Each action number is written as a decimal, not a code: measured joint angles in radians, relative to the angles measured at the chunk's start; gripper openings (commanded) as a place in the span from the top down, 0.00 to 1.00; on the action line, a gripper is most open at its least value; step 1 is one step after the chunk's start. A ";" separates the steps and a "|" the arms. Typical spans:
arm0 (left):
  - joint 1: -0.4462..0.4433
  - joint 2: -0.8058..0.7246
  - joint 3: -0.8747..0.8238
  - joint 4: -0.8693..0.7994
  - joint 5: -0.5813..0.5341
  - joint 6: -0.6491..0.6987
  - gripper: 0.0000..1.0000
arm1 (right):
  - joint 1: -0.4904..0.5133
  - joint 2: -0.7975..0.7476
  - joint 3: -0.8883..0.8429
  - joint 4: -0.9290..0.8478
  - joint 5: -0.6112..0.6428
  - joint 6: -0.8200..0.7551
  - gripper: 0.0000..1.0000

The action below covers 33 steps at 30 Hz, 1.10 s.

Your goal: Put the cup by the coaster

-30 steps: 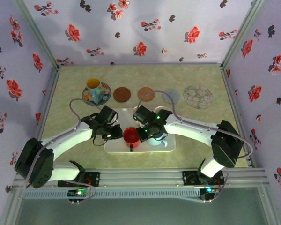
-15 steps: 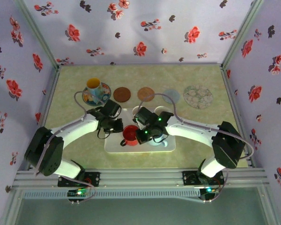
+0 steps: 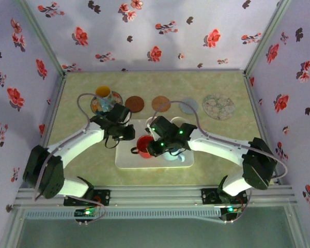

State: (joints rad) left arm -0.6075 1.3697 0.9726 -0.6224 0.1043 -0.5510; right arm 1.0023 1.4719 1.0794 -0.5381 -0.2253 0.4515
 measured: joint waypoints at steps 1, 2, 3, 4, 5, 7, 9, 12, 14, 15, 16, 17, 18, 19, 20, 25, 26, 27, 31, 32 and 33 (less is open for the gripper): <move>0.003 -0.022 0.006 -0.015 -0.003 0.013 0.76 | 0.000 -0.014 0.000 0.000 0.004 -0.009 0.69; 0.004 -0.042 0.011 -0.030 -0.008 0.027 0.73 | 0.000 -0.029 0.000 -0.001 0.010 -0.018 0.65; 0.006 -0.061 0.016 -0.045 -0.011 0.042 0.70 | -0.001 -0.043 -0.001 -0.001 0.015 -0.026 0.62; 0.006 -0.081 0.020 -0.059 -0.014 0.059 0.68 | -0.001 -0.059 -0.002 -0.002 0.021 -0.034 0.58; 0.006 -0.103 0.021 -0.075 -0.016 0.078 0.65 | -0.001 -0.078 -0.005 0.000 0.026 -0.042 0.53; 0.007 -0.140 0.022 -0.108 -0.016 0.121 0.49 | -0.003 -0.117 -0.019 0.002 0.037 -0.058 0.40; 0.007 -0.172 0.022 -0.144 -0.013 0.164 0.30 | -0.003 -0.161 -0.036 0.002 0.047 -0.072 0.21; 0.008 -0.214 0.026 -0.204 -0.006 0.227 0.15 | -0.003 -0.229 -0.065 0.004 0.069 -0.091 0.00; 0.008 -0.233 0.033 -0.240 0.002 0.262 0.08 | -0.003 -0.283 -0.093 0.008 0.085 -0.107 0.00; 0.008 -0.239 0.035 -0.248 0.011 0.279 0.06 | -0.003 -0.305 -0.104 0.009 0.096 -0.109 0.00; 0.008 -0.244 0.037 -0.257 0.025 0.297 0.04 | -0.004 -0.332 -0.116 0.010 0.108 -0.111 0.00; 0.008 -0.245 0.039 -0.264 0.037 0.309 0.01 | -0.007 -0.357 -0.128 0.010 0.122 -0.112 0.00; 0.008 -0.244 0.040 -0.269 0.048 0.322 0.01 | -0.008 -0.378 -0.136 0.010 0.132 -0.112 0.00; 0.008 -0.240 0.042 -0.274 0.060 0.331 0.01 | -0.011 -0.405 -0.147 0.010 0.148 -0.112 0.00; 0.008 -0.234 0.044 -0.275 0.073 0.340 0.01 | -0.014 -0.426 -0.155 0.010 0.158 -0.111 0.00; -0.009 -0.169 0.044 -0.253 0.130 0.356 0.00 | -0.037 -0.508 -0.193 0.009 0.193 -0.111 0.01; -0.016 -0.154 0.043 -0.241 0.135 0.356 0.00 | -0.042 -0.518 -0.200 0.009 0.197 -0.111 0.01; -0.021 -0.144 0.040 -0.228 0.137 0.356 0.00 | -0.045 -0.526 -0.206 0.009 0.200 -0.111 0.00; -0.037 -0.113 0.021 -0.172 0.155 0.356 0.00 | -0.064 -0.542 -0.221 0.002 0.204 -0.108 0.00; -0.040 -0.108 0.015 -0.156 0.164 0.356 0.00 | -0.069 -0.545 -0.224 0.002 0.204 -0.108 0.01; -0.042 -0.104 0.010 -0.143 0.171 0.356 0.00 | -0.072 -0.547 -0.226 0.000 0.205 -0.108 0.01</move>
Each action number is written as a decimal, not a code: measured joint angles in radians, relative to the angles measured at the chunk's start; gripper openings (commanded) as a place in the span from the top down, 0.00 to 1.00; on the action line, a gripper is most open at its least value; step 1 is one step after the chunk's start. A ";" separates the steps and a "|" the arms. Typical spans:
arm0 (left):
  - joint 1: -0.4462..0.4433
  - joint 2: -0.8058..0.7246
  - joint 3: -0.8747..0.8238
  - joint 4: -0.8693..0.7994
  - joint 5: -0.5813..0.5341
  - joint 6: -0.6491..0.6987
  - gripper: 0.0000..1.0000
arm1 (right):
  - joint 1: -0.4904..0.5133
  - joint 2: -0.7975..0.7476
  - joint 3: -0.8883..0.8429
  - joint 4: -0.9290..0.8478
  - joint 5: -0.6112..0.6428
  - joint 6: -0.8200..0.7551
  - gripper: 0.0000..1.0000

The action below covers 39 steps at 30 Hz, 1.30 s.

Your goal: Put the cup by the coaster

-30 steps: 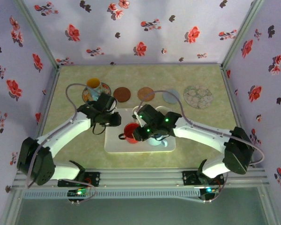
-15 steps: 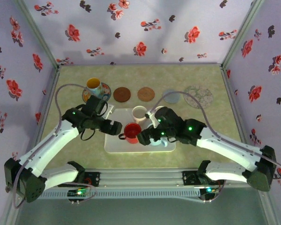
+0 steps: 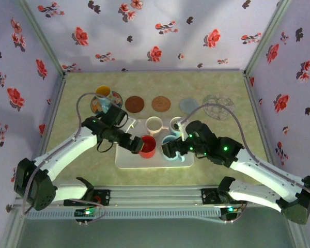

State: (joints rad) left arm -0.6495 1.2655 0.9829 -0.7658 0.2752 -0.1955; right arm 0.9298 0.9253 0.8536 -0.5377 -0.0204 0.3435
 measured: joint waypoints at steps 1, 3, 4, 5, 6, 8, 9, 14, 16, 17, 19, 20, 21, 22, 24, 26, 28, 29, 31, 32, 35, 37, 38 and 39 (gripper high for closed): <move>-0.002 0.005 -0.005 0.013 0.010 0.000 0.00 | -0.004 -0.002 -0.002 -0.002 0.001 0.000 0.01; -0.005 0.016 -0.014 0.037 0.024 0.000 0.00 | -0.011 -0.005 -0.002 -0.007 0.003 0.000 0.01; -0.005 0.022 -0.018 0.049 0.030 0.000 0.00 | -0.015 -0.006 -0.002 -0.008 0.004 0.000 0.01; -0.005 0.030 -0.020 0.056 0.036 0.000 0.00 | -0.018 -0.007 -0.002 -0.010 0.006 0.000 0.01; -0.005 0.040 -0.021 0.064 0.043 0.000 0.00 | -0.021 -0.008 -0.002 -0.010 0.007 0.000 0.01; -0.008 0.066 -0.022 0.081 0.057 0.000 0.00 | -0.023 -0.008 -0.002 -0.010 0.007 0.000 0.00; -0.010 0.076 -0.022 0.086 0.063 0.000 0.00 | -0.023 -0.008 -0.002 -0.010 0.008 0.000 0.01; -0.029 0.110 -0.030 0.106 0.090 0.000 0.00 | -0.027 -0.010 -0.002 -0.013 0.018 0.000 0.01; -0.034 0.110 -0.036 0.106 0.097 0.000 0.00 | -0.029 -0.011 -0.003 -0.013 0.018 0.000 0.01; -0.036 0.110 -0.038 0.105 0.099 0.000 0.01 | -0.029 -0.011 -0.004 -0.013 0.018 0.000 0.00; -0.040 0.112 -0.042 0.105 0.103 0.000 0.01 | -0.029 -0.011 -0.008 -0.013 0.018 0.000 0.01; -0.043 0.113 -0.045 0.105 0.103 0.000 0.02 | -0.029 -0.011 -0.009 -0.013 0.018 0.000 0.01; -0.047 0.114 -0.050 0.105 0.104 0.000 0.02 | -0.029 -0.011 -0.011 -0.013 0.018 0.000 0.01; -0.050 0.114 -0.053 0.104 0.104 0.000 0.02 | -0.030 -0.011 -0.012 -0.013 0.018 0.000 0.01; -0.056 0.117 -0.059 0.104 0.104 0.000 0.04 | -0.031 -0.011 -0.013 -0.013 0.018 0.000 0.00; -0.061 0.119 -0.064 0.103 0.107 -0.001 0.05 | -0.032 -0.011 -0.013 -0.013 0.018 0.000 0.01; -0.067 0.122 -0.067 0.103 0.110 -0.004 0.06 | -0.034 -0.011 -0.014 -0.013 0.018 0.000 0.01; -0.071 0.123 -0.068 0.102 0.111 -0.005 0.07 | -0.034 -0.011 -0.014 -0.012 0.018 0.000 0.01; -0.077 0.125 -0.068 0.100 0.111 -0.005 0.07 | -0.034 -0.011 -0.018 -0.012 0.018 0.000 0.00; -0.081 0.125 -0.068 0.100 0.111 -0.007 0.07 | -0.034 -0.011 -0.020 -0.013 0.018 0.000 0.01; -0.095 0.128 -0.068 0.096 0.111 -0.008 0.07 | -0.034 -0.011 -0.022 -0.013 0.018 0.001 0.01; -0.106 0.130 -0.068 0.086 0.111 -0.008 0.07 | -0.034 -0.011 -0.022 -0.013 0.018 0.000 0.01; -0.111 0.130 -0.068 0.079 0.111 -0.008 0.07 | -0.034 -0.011 -0.022 -0.013 0.018 0.000 0.01; -0.115 0.130 -0.068 0.072 0.110 -0.008 0.07 | -0.034 -0.011 -0.022 -0.013 0.018 0.000 0.01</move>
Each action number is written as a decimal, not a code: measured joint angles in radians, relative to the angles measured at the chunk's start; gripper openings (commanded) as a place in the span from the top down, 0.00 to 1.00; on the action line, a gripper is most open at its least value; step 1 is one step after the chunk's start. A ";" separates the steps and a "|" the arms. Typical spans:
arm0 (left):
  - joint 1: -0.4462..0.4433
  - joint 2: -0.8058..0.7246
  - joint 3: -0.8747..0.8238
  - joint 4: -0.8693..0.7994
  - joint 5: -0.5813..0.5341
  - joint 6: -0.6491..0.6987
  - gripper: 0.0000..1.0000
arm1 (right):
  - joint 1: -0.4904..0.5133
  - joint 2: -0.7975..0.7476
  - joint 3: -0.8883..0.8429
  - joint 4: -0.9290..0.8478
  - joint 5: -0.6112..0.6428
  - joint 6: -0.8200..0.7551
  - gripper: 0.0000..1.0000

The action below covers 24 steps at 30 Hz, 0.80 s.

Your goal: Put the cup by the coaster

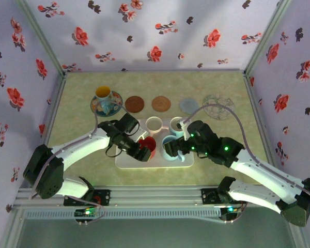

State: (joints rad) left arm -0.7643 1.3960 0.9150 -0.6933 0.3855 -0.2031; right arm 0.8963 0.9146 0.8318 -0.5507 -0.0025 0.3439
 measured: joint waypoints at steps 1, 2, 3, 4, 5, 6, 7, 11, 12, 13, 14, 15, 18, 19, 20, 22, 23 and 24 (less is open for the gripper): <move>-0.003 0.000 0.000 -0.007 0.000 0.000 0.07 | 0.000 0.000 0.000 0.000 0.000 0.000 0.01; -0.006 0.000 0.000 -0.014 -0.003 0.000 0.08 | 0.000 0.000 0.000 0.000 0.000 0.000 0.01; -0.009 0.000 0.000 -0.021 -0.009 0.000 0.08 | 0.000 0.002 0.000 0.000 0.000 0.000 0.00; -0.012 0.000 0.000 -0.026 -0.015 0.000 0.09 | 0.000 0.003 0.000 0.000 0.000 0.000 0.01; -0.017 0.000 0.000 -0.031 -0.026 0.000 0.10 | 0.000 0.006 0.000 0.000 0.000 0.000 0.00; -0.022 0.000 0.000 -0.035 -0.035 -0.001 0.11 | 0.000 0.009 0.000 0.000 0.000 0.000 0.01; -0.027 0.000 0.000 -0.039 -0.045 -0.001 0.13 | 0.000 0.011 0.000 0.000 0.000 0.000 0.01; -0.050 0.018 0.001 -0.045 -0.099 -0.008 0.17 | 0.000 0.021 0.000 0.000 0.000 0.000 0.01; -0.055 0.028 0.002 -0.047 -0.112 -0.010 0.18 | 0.000 0.024 0.000 0.000 0.000 0.000 0.01; -0.058 0.039 0.004 -0.049 -0.123 -0.012 0.19 | 0.000 0.027 0.000 0.000 0.000 0.000 0.01; -0.061 0.049 0.006 -0.049 -0.133 -0.013 0.19 | 0.000 0.030 0.000 0.000 0.000 0.000 0.01; -0.064 0.059 0.007 -0.048 -0.143 -0.016 0.21 | 0.000 0.032 0.000 0.000 0.000 0.000 0.01; -0.073 0.085 0.014 -0.051 -0.171 -0.025 0.28 | 0.000 0.034 0.000 0.000 0.000 0.000 0.01; -0.076 0.093 0.018 -0.052 -0.180 -0.027 0.29 | 0.000 0.034 0.000 0.000 0.000 0.000 0.01; -0.079 0.099 0.021 -0.053 -0.189 -0.029 0.31 | 0.000 0.034 0.000 0.000 0.000 0.000 0.01; -0.085 0.106 0.027 -0.052 -0.206 -0.032 0.35 | 0.000 0.034 0.000 0.000 0.000 0.000 0.01; -0.088 0.107 0.027 -0.052 -0.214 -0.034 0.36 | 0.000 0.034 0.000 0.000 0.000 0.000 0.00; -0.090 0.107 0.028 -0.052 -0.221 -0.034 0.39 | 0.000 0.034 0.000 0.000 0.000 0.000 0.01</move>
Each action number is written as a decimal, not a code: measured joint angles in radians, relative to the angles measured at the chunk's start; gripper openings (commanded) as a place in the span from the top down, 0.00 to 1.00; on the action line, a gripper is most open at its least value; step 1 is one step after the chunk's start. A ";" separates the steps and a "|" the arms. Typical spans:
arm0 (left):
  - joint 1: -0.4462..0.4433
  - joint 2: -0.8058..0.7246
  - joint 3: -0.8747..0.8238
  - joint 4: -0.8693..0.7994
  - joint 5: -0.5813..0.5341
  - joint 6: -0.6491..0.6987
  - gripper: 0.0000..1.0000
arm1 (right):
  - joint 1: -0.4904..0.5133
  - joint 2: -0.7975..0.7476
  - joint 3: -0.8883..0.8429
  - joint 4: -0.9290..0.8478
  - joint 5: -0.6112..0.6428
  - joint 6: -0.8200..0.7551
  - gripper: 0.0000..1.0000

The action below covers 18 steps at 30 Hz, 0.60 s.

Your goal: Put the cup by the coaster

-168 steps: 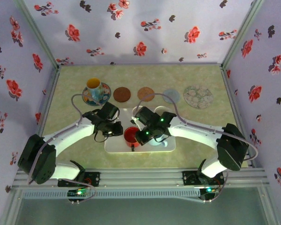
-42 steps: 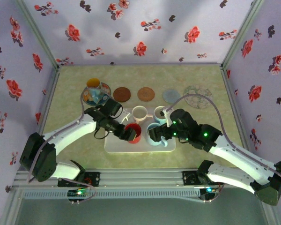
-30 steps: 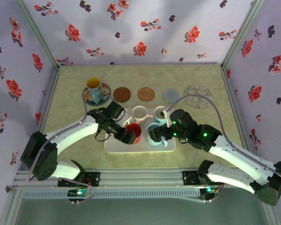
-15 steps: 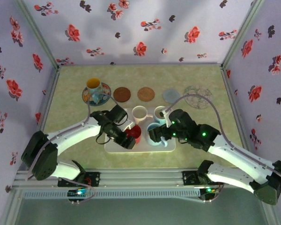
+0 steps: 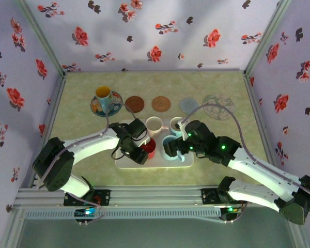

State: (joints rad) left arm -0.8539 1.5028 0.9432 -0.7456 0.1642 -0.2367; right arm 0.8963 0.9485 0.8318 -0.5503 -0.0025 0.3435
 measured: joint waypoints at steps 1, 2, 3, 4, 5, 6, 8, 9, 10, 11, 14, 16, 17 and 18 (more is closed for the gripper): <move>-0.002 0.000 0.000 0.000 -0.004 0.000 0.40 | 0.000 0.000 0.000 0.000 0.000 0.000 0.01; -0.004 0.000 0.001 0.000 -0.008 0.000 0.42 | 0.000 0.000 0.000 0.000 0.000 0.000 0.00; -0.006 0.000 0.001 0.000 -0.011 0.000 0.43 | 0.000 0.000 0.000 0.000 0.000 0.000 0.01; -0.006 0.000 0.001 0.001 -0.014 -0.001 0.45 | 0.000 0.000 0.000 0.000 0.000 0.000 0.01; -0.006 0.000 0.001 0.000 -0.015 -0.001 0.46 | 0.000 0.000 0.000 0.000 0.000 0.000 0.01; -0.006 0.000 0.002 0.000 -0.016 -0.001 0.47 | 0.000 0.000 0.000 0.000 0.000 0.000 0.01; -0.006 0.000 0.003 0.000 -0.016 -0.002 0.49 | 0.000 0.000 0.000 0.000 0.000 0.000 0.01; -0.006 0.001 0.004 0.000 -0.016 -0.002 0.50 | 0.000 0.000 0.000 0.000 0.000 0.000 0.00; -0.006 0.001 0.005 0.001 -0.016 -0.004 0.51 | 0.000 0.000 0.000 0.000 0.000 0.000 0.00; -0.007 0.002 0.005 0.000 -0.016 -0.004 0.53 | 0.000 0.000 0.000 0.000 0.000 0.000 0.01; -0.010 0.002 0.006 0.001 -0.016 -0.008 0.55 | 0.000 -0.004 -0.003 0.000 0.000 0.000 0.01; -0.011 0.002 0.006 0.001 -0.016 -0.009 0.54 | 0.000 -0.010 -0.007 0.000 0.000 0.000 0.00; -0.011 0.002 0.007 0.001 -0.016 -0.011 0.52 | 0.000 -0.014 -0.010 -0.001 0.000 0.000 0.01; -0.011 0.002 0.007 0.001 -0.016 -0.012 0.49 | 0.000 -0.015 -0.011 -0.001 0.000 0.000 0.01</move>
State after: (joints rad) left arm -0.8650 1.5043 0.9504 -0.7448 0.1478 -0.2485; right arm 0.8963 0.9333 0.8211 -0.5510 -0.0021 0.3439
